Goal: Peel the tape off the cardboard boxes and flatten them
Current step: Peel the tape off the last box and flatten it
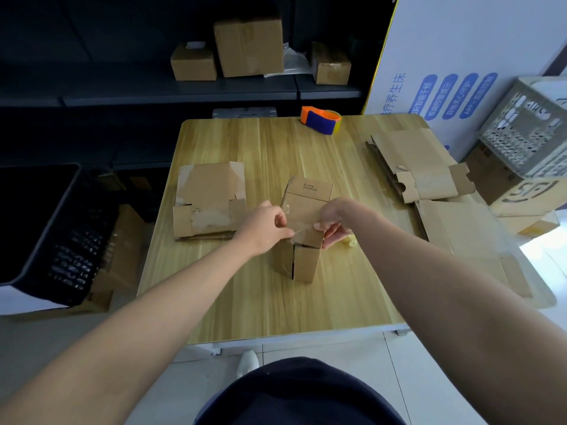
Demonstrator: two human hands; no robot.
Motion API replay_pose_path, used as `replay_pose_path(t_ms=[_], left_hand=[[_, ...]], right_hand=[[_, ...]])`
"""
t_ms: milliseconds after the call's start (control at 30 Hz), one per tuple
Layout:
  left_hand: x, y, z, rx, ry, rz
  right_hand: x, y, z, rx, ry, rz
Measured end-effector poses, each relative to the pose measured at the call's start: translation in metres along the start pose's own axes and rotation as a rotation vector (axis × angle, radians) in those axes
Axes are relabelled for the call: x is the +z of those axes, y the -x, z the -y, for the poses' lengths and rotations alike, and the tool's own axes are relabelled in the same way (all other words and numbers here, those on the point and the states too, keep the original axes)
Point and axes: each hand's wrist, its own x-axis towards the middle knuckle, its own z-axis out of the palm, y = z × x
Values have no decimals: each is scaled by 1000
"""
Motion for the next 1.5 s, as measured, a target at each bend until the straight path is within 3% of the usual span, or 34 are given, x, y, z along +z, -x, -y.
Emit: replay_pose_path(t_ms=[133, 333, 867, 1167, 1367, 1500], left_hand=[[2, 4, -2, 4, -54, -6], [5, 4, 1, -35, 127, -11], [12, 1, -9, -36, 24, -78], [22, 10, 1, 14, 25, -198], [17, -1, -7, -73, 74, -212], [17, -7, -11, -73, -23, -248]], right_hand=[[0, -3, -3, -15, -23, -10], [0, -6, -5, -34, -24, -27], [5, -2, -2, -75, 54, -38], [4, -4, -4, -68, 36, -43], [5, -7, -1, -70, 34, -38], [5, -6, 0, -78, 34, -23]])
